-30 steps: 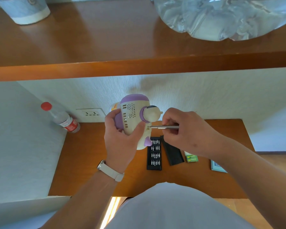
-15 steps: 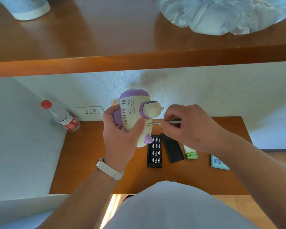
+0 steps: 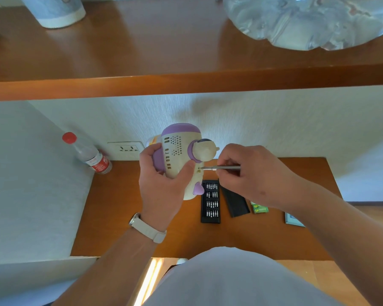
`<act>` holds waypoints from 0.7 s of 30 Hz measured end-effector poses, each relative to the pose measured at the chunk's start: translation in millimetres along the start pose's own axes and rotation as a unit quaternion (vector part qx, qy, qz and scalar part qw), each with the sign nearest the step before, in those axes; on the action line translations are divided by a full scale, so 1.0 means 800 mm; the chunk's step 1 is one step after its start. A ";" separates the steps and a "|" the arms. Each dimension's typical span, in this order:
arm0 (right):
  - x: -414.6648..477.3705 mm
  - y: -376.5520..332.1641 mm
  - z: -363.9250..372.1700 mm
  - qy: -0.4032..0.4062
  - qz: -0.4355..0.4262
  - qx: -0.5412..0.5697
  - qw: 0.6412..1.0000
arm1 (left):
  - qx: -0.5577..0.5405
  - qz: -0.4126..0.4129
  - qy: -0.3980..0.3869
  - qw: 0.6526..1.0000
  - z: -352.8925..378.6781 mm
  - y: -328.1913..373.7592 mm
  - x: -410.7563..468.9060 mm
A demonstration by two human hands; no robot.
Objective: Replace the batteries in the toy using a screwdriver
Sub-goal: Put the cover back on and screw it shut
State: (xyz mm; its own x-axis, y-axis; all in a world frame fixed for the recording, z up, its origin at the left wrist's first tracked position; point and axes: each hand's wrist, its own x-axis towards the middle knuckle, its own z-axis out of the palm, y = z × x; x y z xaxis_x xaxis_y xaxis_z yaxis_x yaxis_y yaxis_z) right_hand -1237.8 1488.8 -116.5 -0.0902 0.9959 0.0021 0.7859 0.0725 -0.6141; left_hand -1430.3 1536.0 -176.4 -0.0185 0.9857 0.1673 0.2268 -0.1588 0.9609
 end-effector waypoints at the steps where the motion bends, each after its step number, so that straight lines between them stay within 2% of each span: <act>1: 0.001 0.000 0.002 -0.002 0.002 -0.010 1.000 | -0.001 -0.005 0.002 1.000 0.000 -0.002 0.000; 7: 0.005 -0.002 0.013 -0.009 0.005 -0.054 0.998 | 0.002 -0.020 -0.011 1.000 -0.004 -0.013 -0.003; 13: 0.007 -0.007 0.014 -0.029 0.004 0.012 0.999 | 0.004 -0.019 -0.021 1.000 -0.012 -0.015 0.000; 21: 0.010 -0.009 0.016 -0.025 0.030 0.013 0.999 | -0.007 -0.024 -0.024 0.999 -0.015 -0.013 0.005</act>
State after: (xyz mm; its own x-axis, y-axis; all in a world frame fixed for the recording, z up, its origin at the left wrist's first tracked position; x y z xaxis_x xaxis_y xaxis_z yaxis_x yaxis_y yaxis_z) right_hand -1252.4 1495.8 -122.3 -0.0746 0.9944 -0.0752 0.7752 0.0104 -0.6317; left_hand -1444.7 1541.0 -183.1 0.0178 0.9937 0.1111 0.2125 -0.1123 0.9707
